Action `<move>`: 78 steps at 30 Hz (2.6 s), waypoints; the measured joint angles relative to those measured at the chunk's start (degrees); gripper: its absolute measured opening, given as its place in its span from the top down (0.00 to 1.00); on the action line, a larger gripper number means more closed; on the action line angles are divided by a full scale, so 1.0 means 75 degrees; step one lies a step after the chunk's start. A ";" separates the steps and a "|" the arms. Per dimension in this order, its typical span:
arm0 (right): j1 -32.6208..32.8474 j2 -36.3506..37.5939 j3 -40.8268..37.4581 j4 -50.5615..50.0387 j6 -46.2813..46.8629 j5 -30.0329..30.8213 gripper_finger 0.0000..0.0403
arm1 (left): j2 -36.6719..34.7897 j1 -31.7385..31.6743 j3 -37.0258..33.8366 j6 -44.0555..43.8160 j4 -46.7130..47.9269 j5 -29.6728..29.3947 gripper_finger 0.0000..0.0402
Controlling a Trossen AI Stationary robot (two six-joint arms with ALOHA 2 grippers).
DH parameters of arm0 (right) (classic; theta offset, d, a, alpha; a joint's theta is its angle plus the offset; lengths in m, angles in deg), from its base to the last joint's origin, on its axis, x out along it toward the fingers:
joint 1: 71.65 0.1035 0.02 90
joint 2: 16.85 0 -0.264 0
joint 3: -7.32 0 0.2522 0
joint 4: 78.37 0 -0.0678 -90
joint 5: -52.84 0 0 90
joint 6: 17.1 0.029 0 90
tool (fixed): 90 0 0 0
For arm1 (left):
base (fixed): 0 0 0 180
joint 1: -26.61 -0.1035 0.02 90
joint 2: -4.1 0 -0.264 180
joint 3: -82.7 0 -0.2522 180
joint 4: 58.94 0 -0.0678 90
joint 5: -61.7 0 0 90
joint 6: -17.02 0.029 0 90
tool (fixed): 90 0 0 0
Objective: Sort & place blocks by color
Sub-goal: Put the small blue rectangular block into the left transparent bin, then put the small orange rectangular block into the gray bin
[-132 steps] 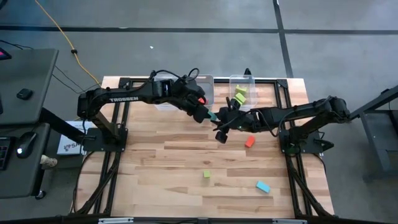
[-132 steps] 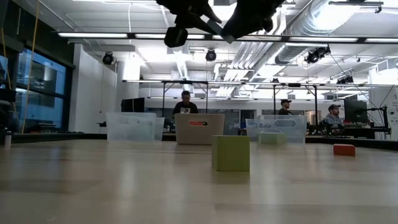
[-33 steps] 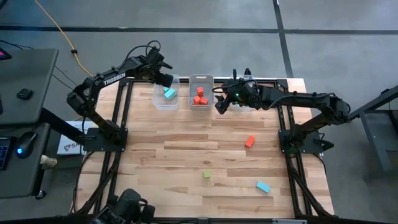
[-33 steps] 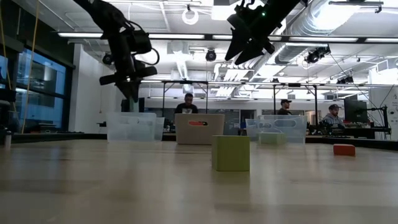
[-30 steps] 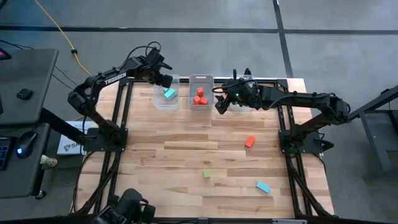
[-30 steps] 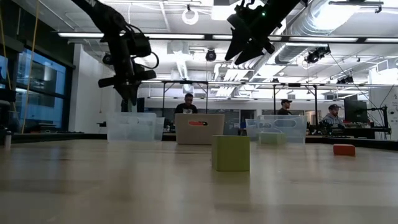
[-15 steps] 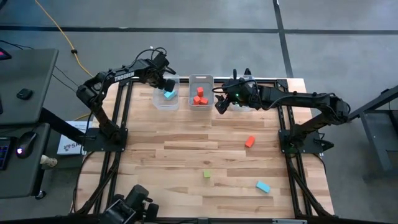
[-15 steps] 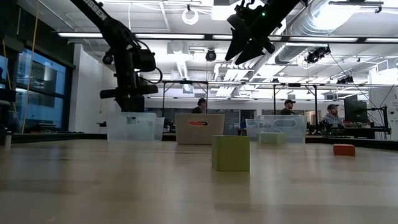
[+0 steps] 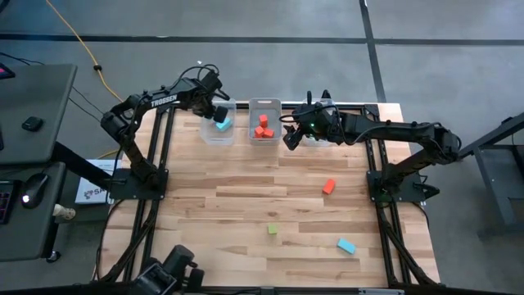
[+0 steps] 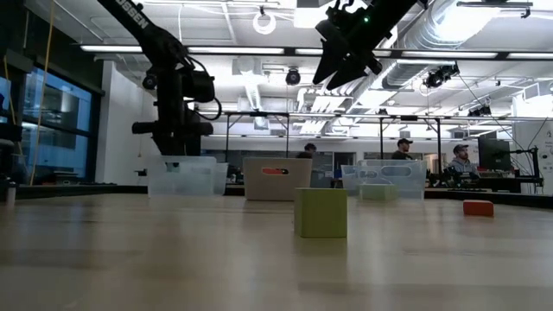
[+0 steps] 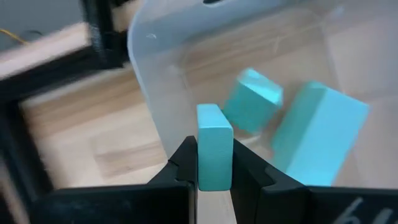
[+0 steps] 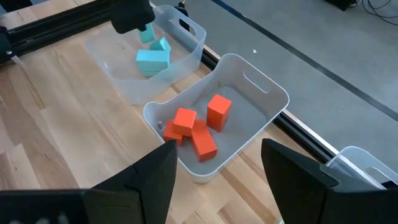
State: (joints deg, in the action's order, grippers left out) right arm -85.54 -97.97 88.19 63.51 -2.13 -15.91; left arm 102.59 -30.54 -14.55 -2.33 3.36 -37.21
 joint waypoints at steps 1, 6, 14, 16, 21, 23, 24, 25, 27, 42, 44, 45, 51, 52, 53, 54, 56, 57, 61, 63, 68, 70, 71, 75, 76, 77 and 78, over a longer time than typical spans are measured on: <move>0.0000 0.0000 0.0000 0.0000 0.0000 0.0000 0.44 | -0.0005 0.0000 0.0000 0.0000 -0.0003 -0.0144 0.92; -0.0068 0.0000 0.0000 0.0000 0.0000 0.0000 0.44 | -0.0021 -0.0082 0.0000 0.0115 -0.0017 0.0071 0.92; -0.0204 0.0000 0.0000 0.0000 -0.0003 -0.0038 0.44 | -0.0026 -0.0079 0.0000 0.0256 -0.0130 0.0103 0.92; -0.0204 0.0000 0.0000 0.0000 -0.0003 -0.0041 0.44 | -0.0029 -0.0079 0.0000 0.0259 -0.0141 0.0103 0.92; -0.0204 0.0000 0.0000 0.0000 -0.0003 -0.0044 0.44 | -0.0032 -0.0079 0.0000 0.0266 -0.0157 0.0104 0.92; -0.0203 0.0000 0.0000 0.0000 -0.0003 -0.0047 0.44 | -0.0032 -0.0079 0.0000 0.0388 -0.0160 0.0102 0.92; -0.0201 0.0000 0.0000 0.0000 -0.0003 -0.0047 0.44 | -0.0032 -0.0079 0.0000 0.0511 -0.0160 0.0100 0.92; -0.0201 0.0000 0.0000 0.0002 -0.0003 -0.0047 0.44 | -0.0032 -0.0079 0.0000 0.0628 -0.0160 0.0100 0.92; -0.0201 0.0000 0.0000 0.0001 -0.0003 -0.0047 0.44 | -0.0035 -0.0079 0.0000 0.0756 -0.0163 0.0098 0.92; -0.0201 0.0000 0.0000 0.0001 -0.0003 -0.0055 0.44 | -0.0038 -0.0079 0.0006 0.0936 -0.0239 0.0126 0.72; -0.0201 0.0000 0.0000 0.0003 -0.0001 -0.0058 0.44 | -0.0038 -0.0079 0.0006 0.0847 -0.0245 0.0130 0.70; -0.0201 -0.0001 0.0000 0.0001 -0.0003 -0.0060 0.44 | -0.0041 -0.0079 0.0006 0.0810 -0.0258 0.0129 0.69; -0.0201 0.0000 0.0000 -0.0032 0.0006 -0.0343 0.44 | -0.0078 -0.0079 0.0009 0.1125 -0.0261 0.0247 0.70; -0.0201 -0.0002 0.0000 -0.0032 0.0070 -0.0505 0.44 | -0.0129 -0.0079 0.0009 0.1178 -0.0259 0.0297 0.70; -0.0201 -0.0001 0.0000 -0.0045 0.0162 -0.0653 0.44 | -0.0201 -0.0079 0.0009 0.1196 -0.0265 0.0307 0.71; -0.0201 -0.0002 0.0003 -0.0105 0.0309 -0.0811 0.44 | -0.0301 -0.0079 0.0009 0.1208 -0.0265 0.0308 0.71; -0.0201 -0.0002 0.0006 -0.0349 0.0678 -0.1134 0.44 | -0.0540 -0.0079 0.0009 0.1212 -0.0272 0.0310 0.71; -0.0201 -0.0003 0.0006 -0.0518 0.0900 -0.1307 0.44 | -0.0669 -0.0079 0.0012 0.1212 -0.0277 0.0310 0.71; -0.0201 -0.0003 0.0006 -0.1226 0.2062 -0.2133 0.44 | -0.1306 -0.0079 0.0015 0.1212 -0.0306 0.0310 0.71; -0.0188 -0.0003 0.0006 -0.1588 0.2680 -0.2504 0.44 | -0.1612 -0.0079 0.0015 0.1212 -0.0373 0.0321 0.71; -0.0052 -0.0003 0.0006 -0.2604 0.4341 -0.2857 0.44 | -0.2257 -0.0009 0.0017 0.1222 -0.0882 0.0483 0.71; 0.0037 -0.0003 -0.0026 -0.2928 0.5129 -0.2859 0.44 | -0.2473 0.0000 0.0017 0.1427 -0.1192 0.0758 0.71; 0.0085 -0.0003 -0.0063 -0.3054 0.5508 -0.2863 0.44 | -0.2567 0.0009 0.0017 0.1581 -0.1343 0.0920 0.71; 0.0328 -0.0003 -0.0249 -0.3472 0.6757 -0.2941 0.44 | -0.2832 0.0083 0.0017 0.2136 -0.1899 0.1497 0.71; 0.0406 -0.0003 -0.0303 -0.3527 0.7058 -0.2967 0.44 | -0.2891 0.0087 0.0017 0.2265 -0.1972 0.1633 0.71; 0.0486 -0.0010 -0.0318 -0.3630 0.7324 -0.2984 0.44 | -0.2941 0.0087 0.0017 0.2370 -0.2002 0.1777 0.71; 0.0578 -0.0012 -0.0321 -0.3721 0.7537 -0.2973 0.44 | -0.2981 0.0087 0.0017 0.2463 -0.2023 0.1890 0.71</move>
State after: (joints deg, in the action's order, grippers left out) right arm -81.21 -98.06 85.79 35.61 54.40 -38.21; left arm 80.23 -29.88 -14.41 16.14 -11.81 -23.04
